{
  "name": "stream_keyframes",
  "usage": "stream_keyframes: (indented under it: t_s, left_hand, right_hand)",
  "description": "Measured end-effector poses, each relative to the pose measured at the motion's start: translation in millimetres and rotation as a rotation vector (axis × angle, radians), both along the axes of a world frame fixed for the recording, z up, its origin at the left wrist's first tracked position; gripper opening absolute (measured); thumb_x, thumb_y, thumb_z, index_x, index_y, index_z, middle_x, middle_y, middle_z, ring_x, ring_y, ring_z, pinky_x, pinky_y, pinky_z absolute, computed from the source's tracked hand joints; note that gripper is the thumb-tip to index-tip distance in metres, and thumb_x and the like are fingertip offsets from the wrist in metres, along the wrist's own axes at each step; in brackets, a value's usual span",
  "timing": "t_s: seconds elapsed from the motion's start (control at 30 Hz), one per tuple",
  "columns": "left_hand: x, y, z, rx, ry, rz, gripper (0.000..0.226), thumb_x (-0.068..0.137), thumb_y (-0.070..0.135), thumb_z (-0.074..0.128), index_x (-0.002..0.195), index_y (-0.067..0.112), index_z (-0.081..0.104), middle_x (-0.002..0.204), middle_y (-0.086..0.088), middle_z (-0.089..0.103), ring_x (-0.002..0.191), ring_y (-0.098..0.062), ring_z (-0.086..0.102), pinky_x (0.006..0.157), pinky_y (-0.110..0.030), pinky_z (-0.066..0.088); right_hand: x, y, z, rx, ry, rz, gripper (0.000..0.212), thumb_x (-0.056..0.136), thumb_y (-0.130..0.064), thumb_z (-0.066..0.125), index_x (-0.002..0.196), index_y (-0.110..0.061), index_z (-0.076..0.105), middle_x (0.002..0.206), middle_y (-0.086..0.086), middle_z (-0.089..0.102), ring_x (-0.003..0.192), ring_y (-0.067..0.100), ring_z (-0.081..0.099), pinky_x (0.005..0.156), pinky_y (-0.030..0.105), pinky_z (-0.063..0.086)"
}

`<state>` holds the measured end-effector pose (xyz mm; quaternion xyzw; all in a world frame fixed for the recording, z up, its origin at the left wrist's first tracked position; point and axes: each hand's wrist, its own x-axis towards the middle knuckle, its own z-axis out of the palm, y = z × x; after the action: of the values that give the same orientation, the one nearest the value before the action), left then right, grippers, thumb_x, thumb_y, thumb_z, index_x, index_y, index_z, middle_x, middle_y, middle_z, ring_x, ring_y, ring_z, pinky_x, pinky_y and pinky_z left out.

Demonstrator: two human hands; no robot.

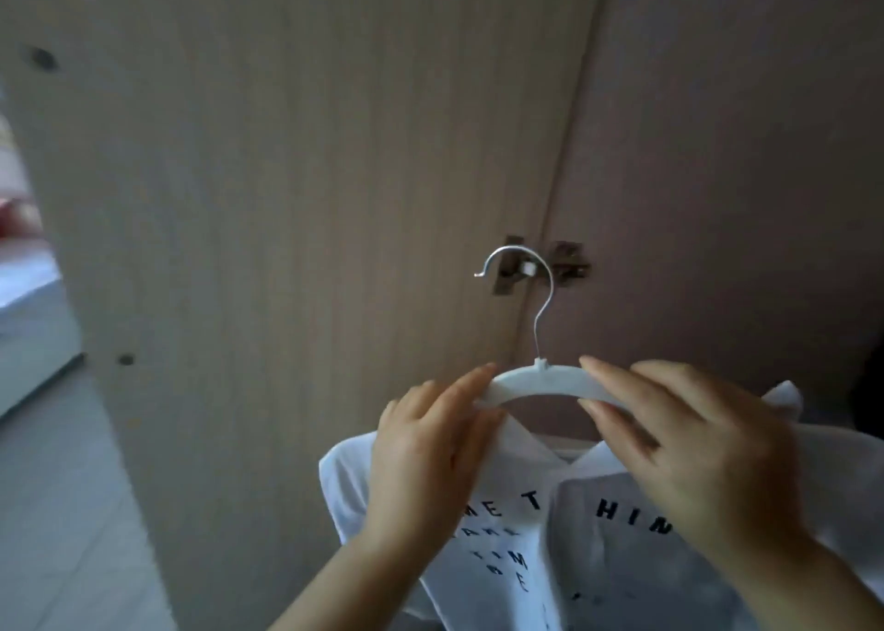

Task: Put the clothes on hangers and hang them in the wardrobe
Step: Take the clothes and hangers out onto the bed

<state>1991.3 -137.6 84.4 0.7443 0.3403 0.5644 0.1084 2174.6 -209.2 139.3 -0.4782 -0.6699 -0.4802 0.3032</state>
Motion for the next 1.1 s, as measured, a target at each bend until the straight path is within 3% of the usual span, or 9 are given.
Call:
stream_keyframes:
  t_s: [0.1,0.23,0.47,0.67,0.77,0.83,0.93,1.1]
  left_hand:
    - [-69,-5,-22,-0.032,0.015,0.166,0.033,0.085,0.041,0.050,0.117,0.036,0.051,0.081,0.009,0.061,0.074,-0.007,0.049,0.070,-0.031,0.041]
    - [-170,-15,-38,-0.026,0.044,0.410,0.031,0.084,0.035,0.052,0.112,0.029,0.064,0.086,0.006,0.065,0.075,-0.011,0.055,0.071,-0.032,0.044]
    - [-346,-38,-64,-0.036,0.083,0.824,0.034,0.085,0.029,0.050,0.113,0.016,0.065,0.097,0.002,0.067,0.090,-0.009,0.052,0.083,-0.024,0.038]
    - [-508,-62,-91,-0.182,0.152,1.131,0.040,0.087,0.036,0.045,0.115,0.014,0.063,0.104,-0.002,0.066,0.097,-0.018,0.057,0.089,-0.028,0.040]
    - [-575,-67,-96,-0.235,0.191,1.224,0.040,0.087,0.036,0.043,0.113,0.014,0.064,0.105,-0.003,0.066,0.097,-0.024,0.060,0.088,-0.034,0.041]
    - [-613,-68,-97,-0.272,0.196,1.278,0.040,0.087,0.037,0.043,0.114,0.015,0.064,0.106,-0.004,0.065,0.096,-0.025,0.060,0.088,-0.034,0.042]
    - [-660,-65,-100,-0.315,0.207,1.330,0.040,0.087,0.036,0.045,0.113,0.013,0.064,0.108,-0.005,0.065,0.098,-0.026,0.062,0.089,-0.032,0.040]
    - [-730,-45,-112,-0.336,0.204,1.381,0.033,0.083,0.025,0.058,0.113,0.012,0.065,0.108,-0.005,0.066,0.098,-0.027,0.063,0.084,-0.041,0.050]
  right_hand:
    - [-58,25,-23,-0.032,0.018,0.152,0.022,0.085,-0.028,0.064,0.102,-0.018,0.073,0.075,0.003,0.067,0.051,0.021,0.059,0.061,0.028,0.037]
    - [-155,59,-47,-0.144,0.102,0.440,0.022,0.085,-0.027,0.062,0.099,-0.016,0.073,0.075,0.005,0.068,0.053,0.026,0.062,0.050,0.034,0.052]
    - [-342,100,-76,-0.259,0.199,0.806,0.024,0.085,-0.030,0.061,0.098,-0.015,0.074,0.075,0.004,0.068,0.056,0.023,0.064,0.049,0.031,0.052]
    - [-508,128,-89,-0.352,0.206,0.912,0.028,0.081,-0.037,0.057,0.097,-0.020,0.074,0.074,-0.002,0.067,0.053,0.016,0.061,0.057,0.022,0.033]
    - [-585,144,-98,-0.394,0.201,1.031,0.028,0.081,-0.033,0.058,0.097,-0.015,0.073,0.074,0.000,0.067,0.052,0.014,0.060,0.054,0.020,0.041]
    - [-632,156,-102,-0.458,0.217,1.126,0.028,0.082,-0.031,0.059,0.099,-0.013,0.072,0.075,0.002,0.067,0.052,0.014,0.059,0.045,0.028,0.050]
    - [-689,174,-107,-0.472,0.223,1.182,0.026,0.083,-0.031,0.061,0.096,-0.013,0.073,0.073,0.001,0.066,0.049,0.010,0.054,0.041,0.028,0.049]
    - [-776,213,-117,-0.510,0.219,1.265,0.025,0.081,-0.030,0.061,0.094,-0.013,0.074,0.076,0.001,0.066,0.048,0.011,0.056,0.042,0.027,0.049]
